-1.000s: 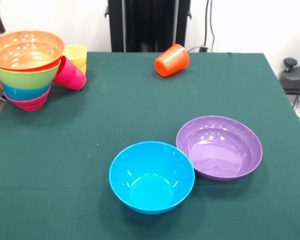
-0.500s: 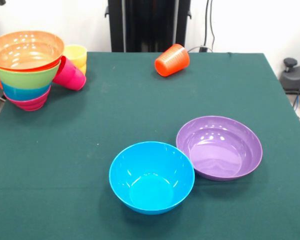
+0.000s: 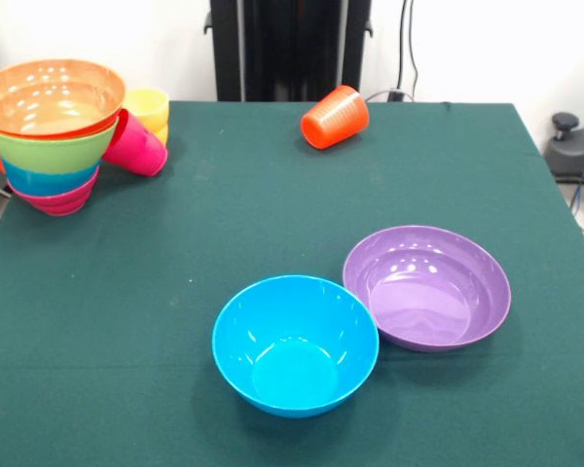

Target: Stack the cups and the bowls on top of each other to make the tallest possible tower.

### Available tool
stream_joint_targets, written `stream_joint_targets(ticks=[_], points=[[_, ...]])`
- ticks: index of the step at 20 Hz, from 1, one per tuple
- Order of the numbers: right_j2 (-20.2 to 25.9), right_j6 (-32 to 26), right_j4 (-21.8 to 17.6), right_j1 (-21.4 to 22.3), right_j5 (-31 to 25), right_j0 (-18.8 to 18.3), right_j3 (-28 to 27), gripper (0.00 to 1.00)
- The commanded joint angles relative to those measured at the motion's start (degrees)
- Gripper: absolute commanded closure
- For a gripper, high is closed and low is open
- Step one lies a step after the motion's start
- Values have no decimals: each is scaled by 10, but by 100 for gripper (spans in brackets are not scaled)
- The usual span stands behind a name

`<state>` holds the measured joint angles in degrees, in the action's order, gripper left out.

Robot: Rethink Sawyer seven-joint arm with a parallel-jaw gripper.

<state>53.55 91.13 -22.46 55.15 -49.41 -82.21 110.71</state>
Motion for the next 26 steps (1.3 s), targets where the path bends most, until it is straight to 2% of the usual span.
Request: stream_joint_targets(ticks=[1,5,12,18,26], points=[[-61,123,0,2,56,104,37,0],[-94,148,-11,-6,77,144,29,0],[-177,216,-54,-35,148,237,28,0],[-238,254,-74,-52,176,302,7,0],[-259,244,-63,-73,191,327,-16,0]])
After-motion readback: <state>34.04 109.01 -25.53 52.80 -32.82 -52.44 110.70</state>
